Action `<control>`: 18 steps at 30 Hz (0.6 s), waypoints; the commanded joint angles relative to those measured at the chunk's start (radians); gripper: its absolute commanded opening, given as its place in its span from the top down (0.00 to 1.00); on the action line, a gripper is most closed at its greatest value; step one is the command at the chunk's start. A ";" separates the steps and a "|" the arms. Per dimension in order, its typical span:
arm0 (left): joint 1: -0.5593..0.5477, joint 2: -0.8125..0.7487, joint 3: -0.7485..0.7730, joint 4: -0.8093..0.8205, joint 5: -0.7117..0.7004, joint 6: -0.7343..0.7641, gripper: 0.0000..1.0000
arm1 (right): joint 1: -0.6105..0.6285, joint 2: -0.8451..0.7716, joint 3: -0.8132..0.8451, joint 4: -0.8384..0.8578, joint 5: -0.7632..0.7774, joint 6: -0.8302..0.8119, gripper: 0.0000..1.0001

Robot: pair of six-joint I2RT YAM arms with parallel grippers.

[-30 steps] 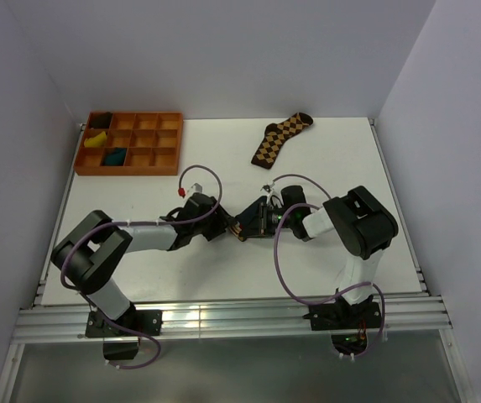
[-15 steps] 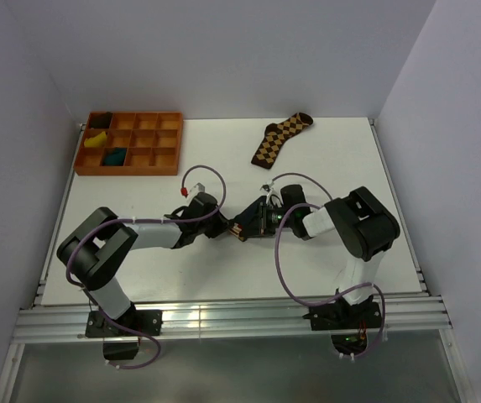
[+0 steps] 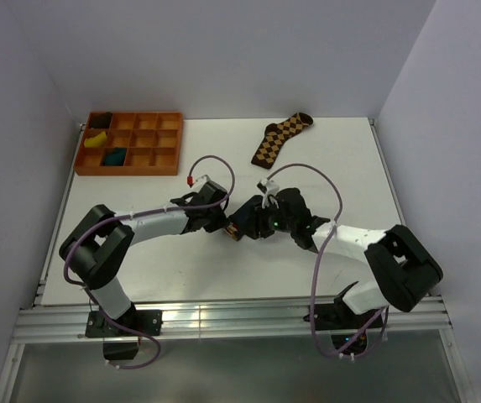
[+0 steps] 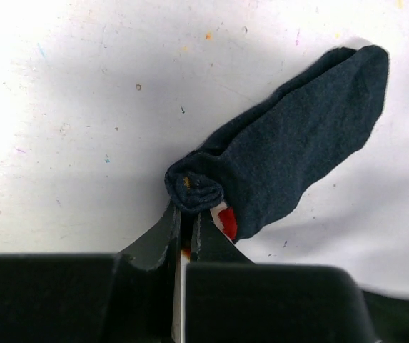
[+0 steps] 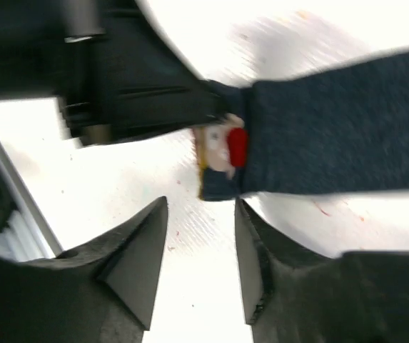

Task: Roll the socks
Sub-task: Roll the sock at the center of the board.

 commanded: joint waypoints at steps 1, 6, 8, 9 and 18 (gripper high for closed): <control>-0.001 0.031 0.061 -0.133 -0.008 0.068 1.00 | 0.072 -0.057 -0.029 0.023 0.195 -0.122 0.50; -0.005 0.058 0.091 -0.174 0.009 0.083 1.00 | 0.187 -0.069 -0.061 0.112 0.320 -0.182 0.48; -0.006 0.063 0.095 -0.182 0.012 0.084 1.00 | 0.218 -0.059 -0.065 0.128 0.382 -0.209 0.48; -0.006 0.063 0.097 -0.188 0.014 0.086 1.00 | 0.244 -0.046 -0.067 0.153 0.396 -0.217 0.48; -0.006 0.077 0.103 -0.187 0.038 0.092 1.00 | 0.341 0.038 -0.013 0.181 0.533 -0.308 0.48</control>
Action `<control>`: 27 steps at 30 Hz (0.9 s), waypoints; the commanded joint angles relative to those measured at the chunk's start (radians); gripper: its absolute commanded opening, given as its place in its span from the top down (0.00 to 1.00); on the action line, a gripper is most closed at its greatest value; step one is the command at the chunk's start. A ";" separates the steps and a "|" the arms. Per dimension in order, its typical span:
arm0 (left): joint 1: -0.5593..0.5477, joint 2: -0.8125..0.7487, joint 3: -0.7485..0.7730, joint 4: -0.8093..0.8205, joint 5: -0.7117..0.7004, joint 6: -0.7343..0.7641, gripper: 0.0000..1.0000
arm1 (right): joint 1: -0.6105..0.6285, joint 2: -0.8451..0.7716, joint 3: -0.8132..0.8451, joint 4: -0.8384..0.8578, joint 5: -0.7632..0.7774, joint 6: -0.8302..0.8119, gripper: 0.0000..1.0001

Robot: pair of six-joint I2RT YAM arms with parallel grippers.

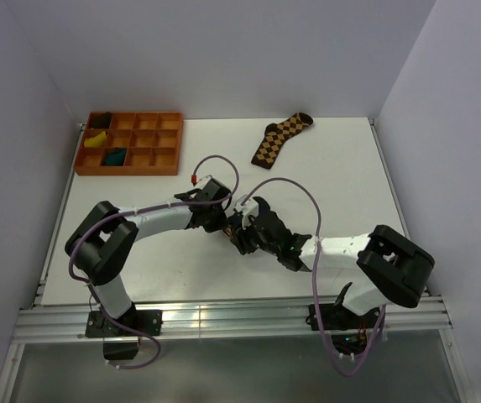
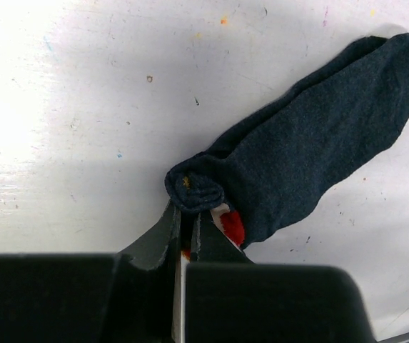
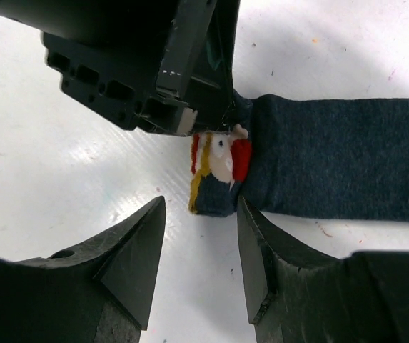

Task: Roll the socks
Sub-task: Roll the sock at the center of the board.

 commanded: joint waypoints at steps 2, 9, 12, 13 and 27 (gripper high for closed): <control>-0.006 0.034 0.022 -0.051 0.030 0.028 1.00 | 0.039 0.072 0.066 0.041 0.099 -0.070 0.48; -0.006 0.031 0.021 -0.048 0.040 0.030 1.00 | 0.097 0.178 0.112 0.030 0.200 -0.101 0.50; -0.006 0.034 0.019 -0.039 0.046 0.028 1.00 | 0.122 0.227 0.144 -0.002 0.237 -0.102 0.52; -0.009 0.034 0.018 -0.039 0.047 0.027 1.00 | 0.123 0.235 0.150 -0.007 0.254 -0.096 0.55; -0.009 -0.025 -0.030 0.015 0.024 0.002 0.82 | 0.070 0.238 0.105 -0.015 0.086 0.014 1.00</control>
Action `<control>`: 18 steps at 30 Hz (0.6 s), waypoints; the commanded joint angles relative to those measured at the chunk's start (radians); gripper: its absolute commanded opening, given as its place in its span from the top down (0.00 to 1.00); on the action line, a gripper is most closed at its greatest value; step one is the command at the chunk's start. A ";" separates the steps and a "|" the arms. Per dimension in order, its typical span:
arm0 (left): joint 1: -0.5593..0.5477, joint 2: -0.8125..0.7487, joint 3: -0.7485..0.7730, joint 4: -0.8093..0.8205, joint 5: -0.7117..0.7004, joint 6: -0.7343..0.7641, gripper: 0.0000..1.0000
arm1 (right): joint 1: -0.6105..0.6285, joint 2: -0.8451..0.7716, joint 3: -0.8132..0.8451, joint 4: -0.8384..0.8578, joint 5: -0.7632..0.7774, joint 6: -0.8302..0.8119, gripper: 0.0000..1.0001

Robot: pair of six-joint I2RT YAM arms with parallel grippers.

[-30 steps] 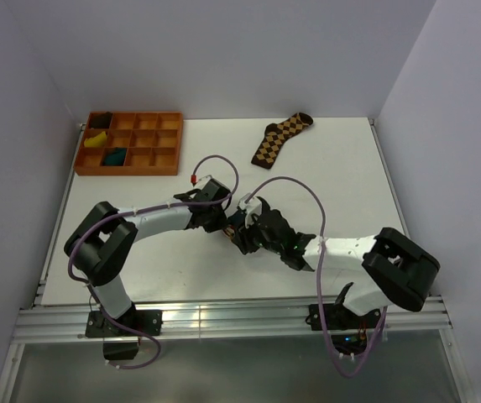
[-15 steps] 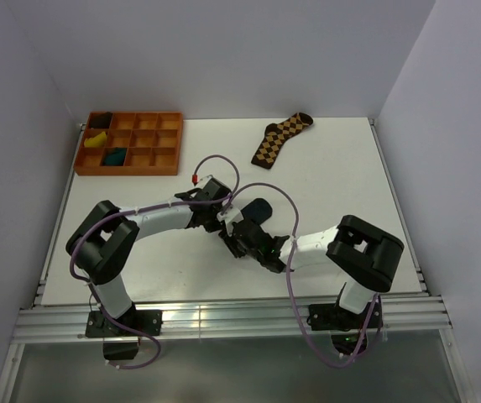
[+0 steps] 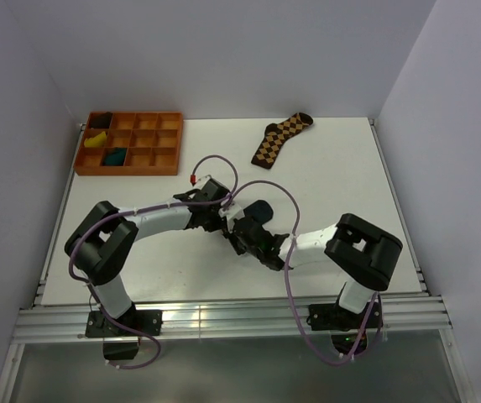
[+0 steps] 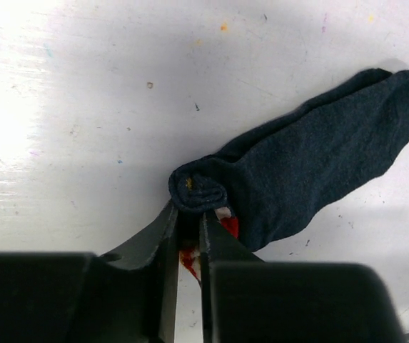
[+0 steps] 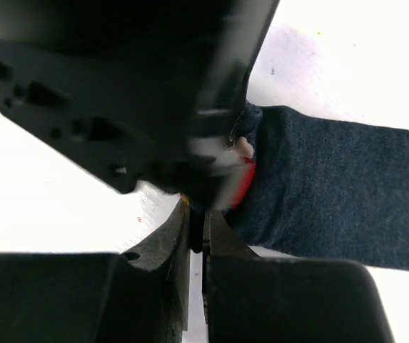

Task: Roll the socks
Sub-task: Roll the sock at the center of the board.

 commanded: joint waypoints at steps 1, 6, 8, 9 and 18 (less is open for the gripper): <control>-0.011 -0.048 -0.037 0.005 0.006 -0.005 0.79 | -0.040 0.003 -0.022 -0.011 -0.154 0.094 1.00; -0.001 -0.096 -0.068 0.029 -0.014 -0.025 0.58 | -0.144 -0.008 -0.052 0.004 -0.326 0.169 1.00; 0.005 -0.123 -0.083 0.042 -0.017 -0.035 0.49 | -0.173 -0.011 -0.065 0.015 -0.401 0.189 1.00; 0.013 -0.134 -0.102 0.057 -0.017 -0.040 0.43 | -0.201 -0.010 -0.067 0.013 -0.429 0.214 1.00; 0.047 -0.295 -0.238 0.207 -0.034 -0.089 0.31 | -0.354 0.058 -0.067 0.056 -0.777 0.359 1.00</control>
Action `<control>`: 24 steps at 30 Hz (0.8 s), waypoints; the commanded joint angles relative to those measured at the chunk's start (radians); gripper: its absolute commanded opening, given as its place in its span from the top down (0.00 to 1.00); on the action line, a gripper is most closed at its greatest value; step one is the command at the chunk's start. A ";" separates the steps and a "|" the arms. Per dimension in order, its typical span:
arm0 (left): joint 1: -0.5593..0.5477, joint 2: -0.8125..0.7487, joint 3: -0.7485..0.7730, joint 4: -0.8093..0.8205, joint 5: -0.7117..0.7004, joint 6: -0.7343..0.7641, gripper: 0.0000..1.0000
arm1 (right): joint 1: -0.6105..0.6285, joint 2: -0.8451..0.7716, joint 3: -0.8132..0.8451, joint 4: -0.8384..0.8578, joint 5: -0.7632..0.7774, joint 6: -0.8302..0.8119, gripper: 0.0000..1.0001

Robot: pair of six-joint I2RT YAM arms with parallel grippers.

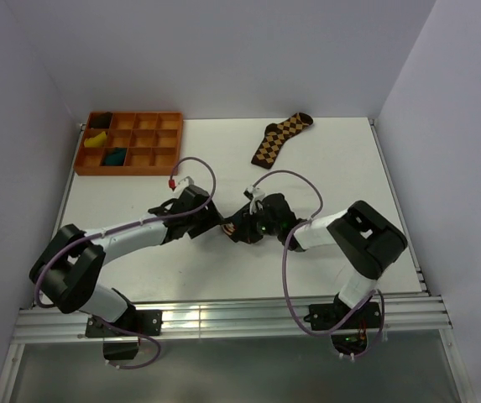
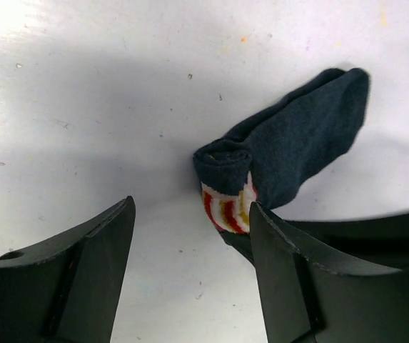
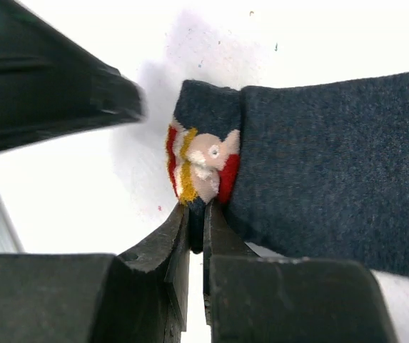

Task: Roll the socks
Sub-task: Roll the sock at the center of the board.

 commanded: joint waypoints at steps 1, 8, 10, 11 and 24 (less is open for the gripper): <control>0.008 -0.068 -0.044 0.111 -0.008 -0.022 0.31 | -0.068 0.073 -0.014 -0.028 -0.205 0.092 1.00; 0.006 -0.059 -0.118 0.268 0.066 -0.035 0.35 | -0.148 0.181 0.055 -0.030 -0.399 0.194 1.00; 0.006 -0.051 -0.139 0.291 0.075 -0.043 0.35 | -0.159 0.199 0.070 -0.042 -0.428 0.201 1.00; 0.008 -0.048 -0.145 0.300 0.077 -0.048 0.35 | -0.168 0.216 0.072 -0.040 -0.437 0.203 1.00; 0.006 0.019 -0.149 0.372 0.080 -0.077 0.37 | -0.252 0.320 0.088 -0.008 -0.526 0.277 1.00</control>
